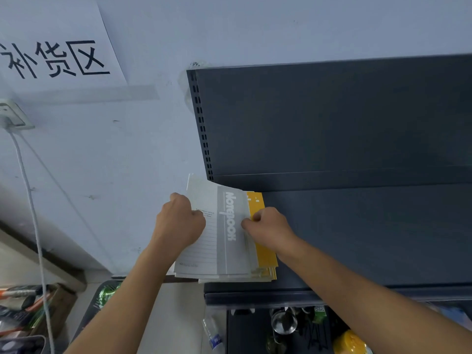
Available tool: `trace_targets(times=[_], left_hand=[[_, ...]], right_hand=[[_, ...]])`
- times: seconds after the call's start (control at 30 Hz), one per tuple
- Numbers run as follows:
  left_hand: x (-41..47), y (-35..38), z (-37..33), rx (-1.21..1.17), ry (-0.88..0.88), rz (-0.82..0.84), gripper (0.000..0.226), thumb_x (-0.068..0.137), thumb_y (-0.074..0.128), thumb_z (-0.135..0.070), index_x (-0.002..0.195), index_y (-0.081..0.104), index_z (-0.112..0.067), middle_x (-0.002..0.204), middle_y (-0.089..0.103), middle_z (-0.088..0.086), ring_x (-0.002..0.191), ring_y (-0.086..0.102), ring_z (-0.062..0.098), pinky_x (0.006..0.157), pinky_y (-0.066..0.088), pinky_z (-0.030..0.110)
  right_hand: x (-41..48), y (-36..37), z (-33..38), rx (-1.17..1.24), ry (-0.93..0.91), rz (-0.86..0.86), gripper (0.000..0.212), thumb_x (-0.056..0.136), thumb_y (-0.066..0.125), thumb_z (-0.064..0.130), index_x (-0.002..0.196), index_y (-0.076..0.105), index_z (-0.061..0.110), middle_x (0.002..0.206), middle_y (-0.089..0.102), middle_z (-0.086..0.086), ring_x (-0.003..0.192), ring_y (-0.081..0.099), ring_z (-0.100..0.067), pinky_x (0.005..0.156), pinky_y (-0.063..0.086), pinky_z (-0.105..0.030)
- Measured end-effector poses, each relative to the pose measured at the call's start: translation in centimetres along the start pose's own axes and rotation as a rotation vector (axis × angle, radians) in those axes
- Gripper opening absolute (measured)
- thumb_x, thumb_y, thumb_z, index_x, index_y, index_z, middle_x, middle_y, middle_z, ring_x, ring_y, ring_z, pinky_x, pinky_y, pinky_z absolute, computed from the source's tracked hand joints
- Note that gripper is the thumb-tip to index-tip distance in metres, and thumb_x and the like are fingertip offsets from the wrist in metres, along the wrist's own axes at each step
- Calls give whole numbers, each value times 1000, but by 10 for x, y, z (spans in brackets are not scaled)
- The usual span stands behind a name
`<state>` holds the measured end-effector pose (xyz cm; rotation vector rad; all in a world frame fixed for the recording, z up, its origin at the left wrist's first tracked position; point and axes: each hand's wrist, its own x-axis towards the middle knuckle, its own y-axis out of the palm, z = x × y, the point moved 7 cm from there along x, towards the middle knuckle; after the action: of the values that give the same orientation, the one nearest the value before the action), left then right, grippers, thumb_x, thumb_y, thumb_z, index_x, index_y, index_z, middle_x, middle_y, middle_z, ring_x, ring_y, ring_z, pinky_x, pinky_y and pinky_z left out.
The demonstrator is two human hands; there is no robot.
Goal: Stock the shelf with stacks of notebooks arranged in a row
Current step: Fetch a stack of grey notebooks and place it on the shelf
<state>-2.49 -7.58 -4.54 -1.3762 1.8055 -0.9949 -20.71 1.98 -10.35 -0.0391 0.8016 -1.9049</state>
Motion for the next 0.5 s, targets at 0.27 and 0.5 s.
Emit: trace_targets(times=[0.27,0.5], left_hand=[[2,10,3,-165,0,88,12,95,39,-6,106,34,-4,90,56,13,78,57,31,62,45,39],[2,8,-11,-301,87,164,24,101,39,-13,124,43,-13,107,59,0,93,60,19,77,54,38]], right_hand=[[1,3,-1,183,86,86,18,93,67,27,95,62,10,90,59,-1,77,55,-10,63,44,-25],[-3,-1,2,440,103,22,22,91,69,30,102,65,11,100,72,0,88,67,-12,65,50,-23]])
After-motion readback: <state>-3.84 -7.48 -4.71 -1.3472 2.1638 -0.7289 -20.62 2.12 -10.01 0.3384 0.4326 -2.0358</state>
